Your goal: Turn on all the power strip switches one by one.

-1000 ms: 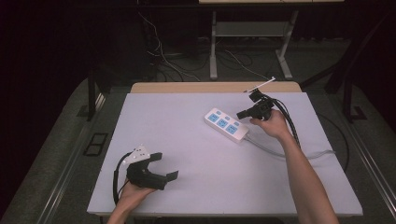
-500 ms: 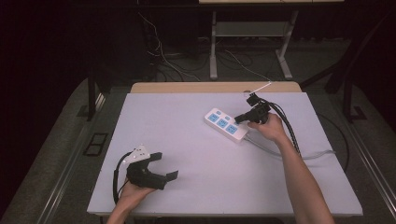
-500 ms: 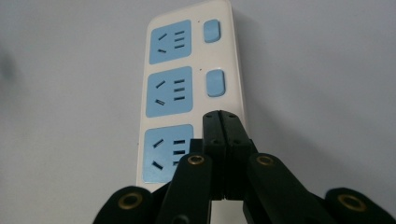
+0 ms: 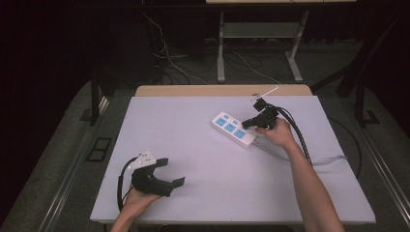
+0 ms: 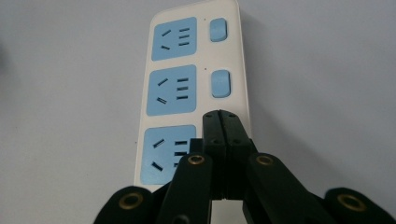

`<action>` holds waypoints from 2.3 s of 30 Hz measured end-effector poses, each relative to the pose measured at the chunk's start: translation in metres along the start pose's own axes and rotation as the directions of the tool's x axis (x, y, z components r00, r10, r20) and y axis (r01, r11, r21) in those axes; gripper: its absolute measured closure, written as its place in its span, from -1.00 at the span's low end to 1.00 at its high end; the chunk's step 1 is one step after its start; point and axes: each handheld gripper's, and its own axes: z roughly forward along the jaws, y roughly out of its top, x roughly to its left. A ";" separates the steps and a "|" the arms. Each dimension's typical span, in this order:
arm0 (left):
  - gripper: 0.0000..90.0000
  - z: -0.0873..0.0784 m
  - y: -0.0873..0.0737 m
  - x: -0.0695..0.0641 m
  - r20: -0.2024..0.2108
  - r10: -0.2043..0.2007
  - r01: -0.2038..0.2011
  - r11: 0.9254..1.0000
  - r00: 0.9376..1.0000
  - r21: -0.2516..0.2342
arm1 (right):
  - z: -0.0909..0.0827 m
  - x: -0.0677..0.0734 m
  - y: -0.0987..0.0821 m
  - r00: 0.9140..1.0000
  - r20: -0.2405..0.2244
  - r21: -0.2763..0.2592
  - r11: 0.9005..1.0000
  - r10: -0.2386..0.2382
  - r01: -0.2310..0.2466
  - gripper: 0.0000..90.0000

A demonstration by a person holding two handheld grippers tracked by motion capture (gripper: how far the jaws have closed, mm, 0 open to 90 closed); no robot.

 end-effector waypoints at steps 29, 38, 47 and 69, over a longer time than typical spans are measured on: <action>-1.00 0.001 -0.002 0.000 -0.009 -0.003 0.003 1.000 1.000 0.011 | 0.000 -0.006 -0.017 0.999 -0.033 -0.096 0.995 -0.002 -0.001 1.00; -1.00 0.000 -0.002 0.000 -0.014 -0.012 0.012 1.000 1.000 0.005 | 0.001 -0.003 -0.016 1.000 -0.006 -0.084 0.996 -0.027 0.027 1.00; -1.00 -0.001 -0.002 0.002 -0.015 -0.018 0.018 1.000 1.000 -0.001 | 0.000 -0.001 -0.015 1.000 -0.002 -0.081 0.997 -0.018 0.018 1.00; -1.00 -0.001 -0.002 0.003 -0.011 -0.023 0.023 1.000 1.000 -0.003 | -0.015 0.006 0.010 0.998 0.011 -0.071 0.995 -0.068 0.069 1.00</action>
